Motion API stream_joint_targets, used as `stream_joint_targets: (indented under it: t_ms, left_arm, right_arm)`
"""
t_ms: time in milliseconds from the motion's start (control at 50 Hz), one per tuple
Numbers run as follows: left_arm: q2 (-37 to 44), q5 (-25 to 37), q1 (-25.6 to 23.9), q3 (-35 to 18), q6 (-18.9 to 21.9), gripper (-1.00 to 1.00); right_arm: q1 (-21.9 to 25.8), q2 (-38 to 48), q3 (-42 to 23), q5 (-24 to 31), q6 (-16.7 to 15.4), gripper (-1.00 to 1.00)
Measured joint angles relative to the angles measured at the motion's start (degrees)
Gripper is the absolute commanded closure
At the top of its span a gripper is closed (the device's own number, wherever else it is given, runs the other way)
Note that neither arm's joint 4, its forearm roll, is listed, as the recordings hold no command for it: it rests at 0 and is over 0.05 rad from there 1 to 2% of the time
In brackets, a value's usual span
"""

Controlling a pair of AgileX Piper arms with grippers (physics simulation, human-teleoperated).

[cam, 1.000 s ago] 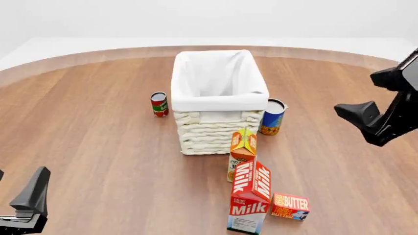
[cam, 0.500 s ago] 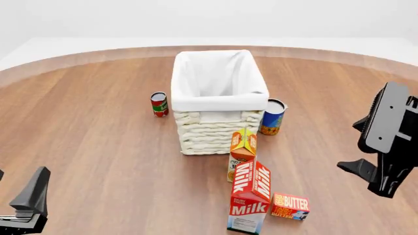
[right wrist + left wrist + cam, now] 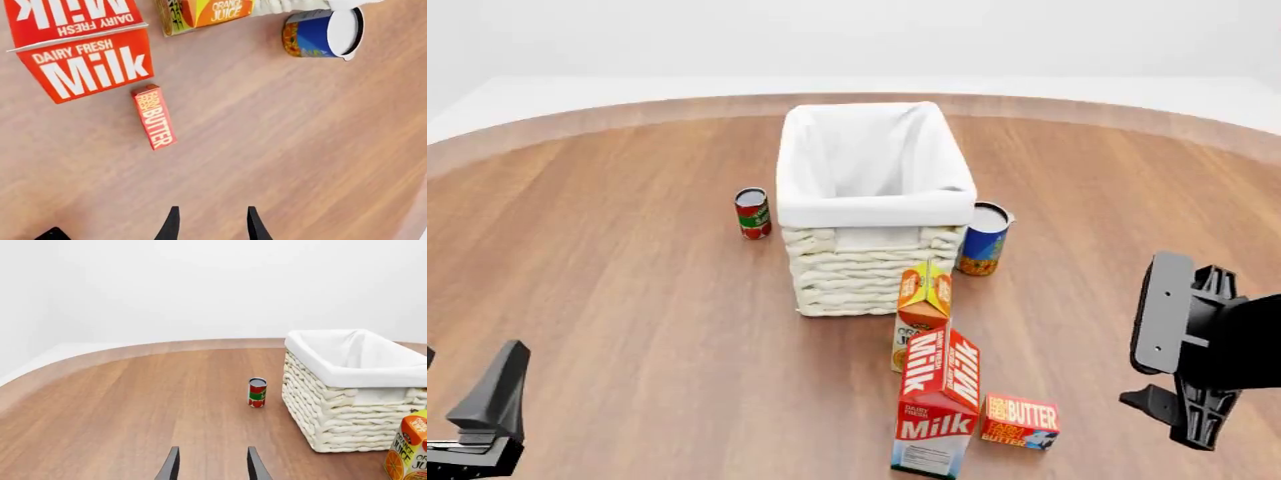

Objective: Pick up the butter and put it in the basket.

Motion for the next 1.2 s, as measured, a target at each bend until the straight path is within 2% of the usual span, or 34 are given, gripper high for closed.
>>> stream_joint_targets:
  t_ms: [320, 1200]
  left_arm:
    - [0.0, 0.0, 0.0, 0.0, 0.0, -1.0]
    - [0.0, 0.0, 0.0, 0.0, 0.0, -1.0]
  right_arm:
    - [1.29, 2.25, 2.67, -3.02, 0.33, -1.0]
    - [11.59, 13.75, 7.2, -15.96, 7.79, -1.0]
